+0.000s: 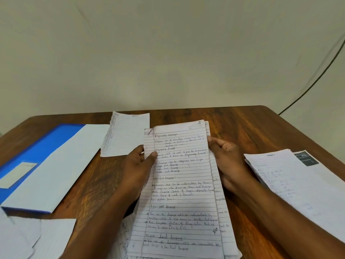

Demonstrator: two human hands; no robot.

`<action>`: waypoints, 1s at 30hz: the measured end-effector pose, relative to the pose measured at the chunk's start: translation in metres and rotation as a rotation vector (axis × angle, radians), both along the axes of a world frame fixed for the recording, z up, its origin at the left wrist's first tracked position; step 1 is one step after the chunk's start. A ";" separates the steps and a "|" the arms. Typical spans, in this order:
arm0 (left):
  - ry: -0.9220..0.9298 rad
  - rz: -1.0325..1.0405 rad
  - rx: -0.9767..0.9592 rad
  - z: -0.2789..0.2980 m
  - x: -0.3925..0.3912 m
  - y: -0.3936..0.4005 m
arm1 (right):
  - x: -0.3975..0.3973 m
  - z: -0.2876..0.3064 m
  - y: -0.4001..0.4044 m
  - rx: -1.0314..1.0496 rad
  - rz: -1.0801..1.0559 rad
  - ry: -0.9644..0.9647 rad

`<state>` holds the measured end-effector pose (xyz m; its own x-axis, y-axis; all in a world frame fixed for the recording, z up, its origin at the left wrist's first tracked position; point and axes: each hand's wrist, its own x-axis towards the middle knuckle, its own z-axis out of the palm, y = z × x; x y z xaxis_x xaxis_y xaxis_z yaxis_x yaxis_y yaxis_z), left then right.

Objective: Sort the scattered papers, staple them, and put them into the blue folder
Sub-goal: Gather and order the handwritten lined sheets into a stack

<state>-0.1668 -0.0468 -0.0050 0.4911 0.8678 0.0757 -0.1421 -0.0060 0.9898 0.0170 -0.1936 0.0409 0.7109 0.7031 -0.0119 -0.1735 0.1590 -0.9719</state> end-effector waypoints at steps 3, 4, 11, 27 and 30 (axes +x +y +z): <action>-0.008 -0.007 0.003 0.001 0.001 -0.001 | 0.000 0.002 -0.001 0.000 0.012 0.017; -0.010 -0.007 0.004 0.000 0.001 -0.001 | 0.000 0.002 -0.002 0.000 0.023 0.020; -0.024 -0.002 0.001 -0.002 0.001 0.000 | 0.000 0.002 -0.003 0.002 0.052 0.013; 0.019 0.049 0.001 0.002 0.003 -0.007 | -0.005 0.002 -0.004 -0.069 0.119 -0.165; 0.042 0.072 0.019 0.002 0.003 -0.008 | -0.007 -0.004 -0.002 -0.103 0.149 -0.228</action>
<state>-0.1634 -0.0548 -0.0027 0.4307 0.8995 0.0733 -0.0987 -0.0338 0.9945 0.0097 -0.1955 0.0371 0.5926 0.8033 0.0598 0.0369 0.0471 -0.9982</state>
